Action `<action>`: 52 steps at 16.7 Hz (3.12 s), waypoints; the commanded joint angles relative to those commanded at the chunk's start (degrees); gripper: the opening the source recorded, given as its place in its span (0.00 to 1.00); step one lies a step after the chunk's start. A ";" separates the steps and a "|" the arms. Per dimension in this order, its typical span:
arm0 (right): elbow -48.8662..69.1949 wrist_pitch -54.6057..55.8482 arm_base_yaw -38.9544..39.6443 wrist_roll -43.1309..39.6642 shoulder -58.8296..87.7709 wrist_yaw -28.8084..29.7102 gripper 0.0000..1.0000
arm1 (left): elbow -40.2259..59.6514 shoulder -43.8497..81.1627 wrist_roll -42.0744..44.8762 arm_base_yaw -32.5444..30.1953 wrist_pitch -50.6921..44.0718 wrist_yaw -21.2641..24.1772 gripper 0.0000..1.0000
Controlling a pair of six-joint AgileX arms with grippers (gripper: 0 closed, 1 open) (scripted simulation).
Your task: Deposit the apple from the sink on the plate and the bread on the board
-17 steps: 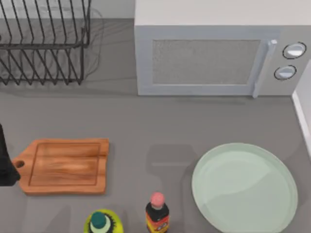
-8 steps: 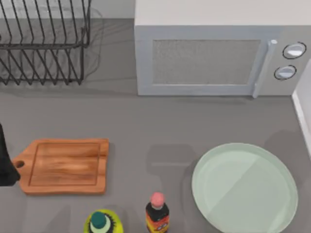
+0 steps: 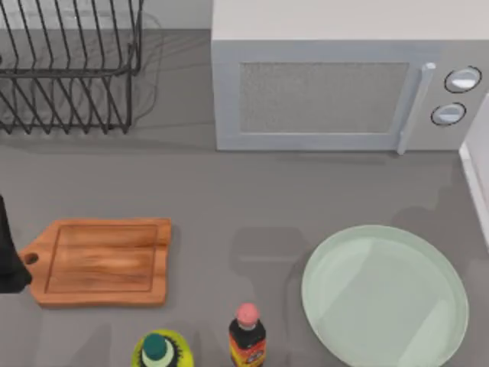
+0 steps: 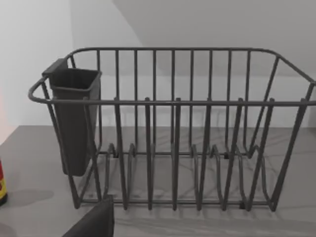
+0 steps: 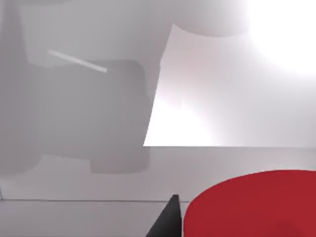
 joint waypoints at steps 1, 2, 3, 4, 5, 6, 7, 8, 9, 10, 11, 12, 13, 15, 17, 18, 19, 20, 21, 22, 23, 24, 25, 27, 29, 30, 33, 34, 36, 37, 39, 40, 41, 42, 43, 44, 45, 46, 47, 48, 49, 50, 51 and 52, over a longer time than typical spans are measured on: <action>-0.35 -0.74 1.40 0.60 -1.13 0.11 0.00 | 0.00 0.00 0.00 0.00 0.00 0.00 1.00; -0.87 -1.58 3.04 1.53 -2.36 0.21 0.00 | 0.00 0.00 0.00 0.00 0.00 0.00 1.00; -1.54 -2.50 4.89 2.81 -3.67 0.32 0.00 | 0.00 0.00 0.00 0.00 0.00 0.00 1.00; -2.30 -3.48 6.93 4.49 -5.03 0.42 0.00 | 0.00 0.00 0.00 0.00 0.00 0.00 1.00; -3.09 -4.52 9.16 6.56 -6.40 0.51 0.00 | 0.00 0.00 0.00 0.00 0.00 0.00 1.00; -3.86 -5.59 11.53 8.97 -7.74 0.59 0.00 | 0.00 0.00 0.00 0.00 0.00 0.00 1.00; -4.62 -6.68 14.02 11.69 -9.01 0.65 0.00 | 0.00 0.00 0.00 0.00 0.00 0.00 1.00; -5.34 -7.74 16.63 14.67 -10.20 0.70 0.00 | 0.00 0.00 0.00 0.00 0.00 0.00 1.00; -5.99 -8.77 19.33 17.88 -11.33 0.74 0.00 | 0.00 0.00 0.00 0.00 0.00 0.00 1.00; -6.54 -9.75 22.12 21.25 -12.41 0.78 0.00 | 0.00 0.00 0.00 0.00 0.00 0.00 1.00; -6.99 -10.70 24.98 24.70 -13.47 0.80 0.00 | 0.00 0.00 0.00 0.00 0.00 0.00 1.00; -7.36 -11.58 27.86 28.18 -14.49 0.82 0.00 | 0.00 0.00 0.00 0.00 0.00 0.00 1.00; -7.67 -12.38 30.74 31.62 -15.47 0.83 0.00 | 0.00 0.00 0.00 0.00 0.00 0.00 1.00; -8.07 -13.68 36.48 38.22 -17.16 0.82 0.00 | 0.00 0.00 0.00 0.00 0.00 0.00 1.00; -8.10 -14.70 42.07 44.24 -18.48 0.77 0.00 | 0.00 0.00 0.00 0.00 0.00 0.00 1.00; -8.01 -15.13 44.69 46.92 -18.98 0.74 0.00 | 0.00 0.00 0.00 0.00 0.00 0.00 1.00; -7.93 -15.50 47.11 49.28 -19.40 0.71 0.00 | 0.00 0.00 0.00 0.00 0.00 0.00 1.00; -7.89 -15.82 49.29 51.26 -19.76 0.69 0.00 | 0.00 0.00 0.00 0.00 0.00 0.00 1.00; -7.89 -16.09 51.15 52.81 -20.09 0.67 0.00 | 0.00 0.00 0.00 0.00 0.00 0.00 1.00; -7.93 -16.32 52.63 53.95 -20.36 0.67 0.00 | 0.00 0.00 0.00 0.00 0.00 0.00 1.00; -8.00 -16.50 53.65 54.67 -20.57 0.67 0.00 | 0.00 0.00 0.00 0.00 0.00 0.00 1.00; -8.06 -16.61 54.16 55.00 -20.68 0.67 0.00 | 0.00 0.00 0.00 0.00 0.00 0.00 1.00; -8.06 -16.61 54.16 55.01 -20.68 0.67 0.00 | 0.00 0.00 0.00 0.00 0.00 0.00 1.00; -8.06 -16.61 54.16 55.01 -20.68 0.67 0.00 | 0.00 0.00 0.00 0.00 0.00 0.00 1.00; -8.06 -16.61 54.16 55.01 -20.68 0.67 0.08 | 0.00 0.00 0.00 0.00 0.00 0.00 1.00; -8.06 -16.61 54.16 55.01 -20.68 0.67 0.15 | 0.00 0.00 0.00 0.00 0.00 0.00 1.00; -8.06 -16.61 54.16 55.01 -20.68 0.67 0.38 | 0.00 0.00 0.00 0.00 0.00 0.00 1.00; -8.06 -16.61 54.16 55.01 -20.68 0.67 0.45 | 0.00 0.00 0.00 0.00 0.00 0.00 1.00; -8.06 -16.61 54.16 55.01 -20.68 0.67 0.60 | 0.00 0.00 0.00 0.00 0.00 0.00 1.00; -8.06 -16.61 54.16 55.01 -20.68 0.67 0.68 | 0.00 0.00 0.00 0.00 0.00 0.00 1.00; -8.06 -16.61 54.16 55.01 -20.68 0.67 0.83 | 0.00 0.00 0.00 0.00 0.00 0.00 1.00; -8.06 -16.61 54.16 55.01 -20.68 0.67 0.90 | 0.00 0.00 0.00 0.00 0.00 0.00 1.00; -8.06 -16.61 54.16 55.01 -20.68 0.67 0.98 | 0.00 0.00 0.00 0.00 0.00 0.00 1.00; -8.06 -16.61 54.16 55.01 -20.68 0.67 1.00 | 0.00 0.00 0.00 0.00 0.00 0.00 1.00; -8.06 -16.61 54.16 55.01 -20.68 0.67 1.00 | 0.00 0.00 0.00 0.00 0.00 0.00 1.00; -8.06 -16.61 54.16 55.01 -20.68 0.67 1.00 | 0.00 0.00 0.00 0.00 0.00 0.00 1.00; -8.06 -16.61 54.16 55.01 -20.68 0.67 1.00 | 0.00 0.00 0.00 0.00 0.00 0.00 1.00; -8.06 -16.61 54.16 55.01 -20.68 0.67 1.00 | 0.00 0.00 0.00 0.00 0.00 0.00 1.00; -8.06 -16.61 54.16 55.01 -20.68 0.67 1.00 | 0.00 0.00 0.00 0.00 0.00 0.00 1.00; -8.06 -16.61 54.16 55.01 -20.68 0.67 1.00 | 0.00 0.00 0.00 0.00 0.00 0.00 1.00; -8.06 -16.61 54.16 55.01 -20.68 0.67 1.00 | 0.00 0.00 0.00 0.00 0.00 0.00 1.00; -8.05 -16.61 54.09 55.00 -20.64 0.67 1.00 | 0.00 0.00 0.00 0.00 0.00 0.00 1.00; -8.08 -16.59 54.07 54.99 -20.67 0.67 1.00 | 0.00 0.00 0.00 0.00 0.00 0.00 1.00; -8.49 -16.20 53.85 54.76 -21.20 0.67 1.00 | 0.00 0.00 0.00 0.00 0.00 0.00 1.00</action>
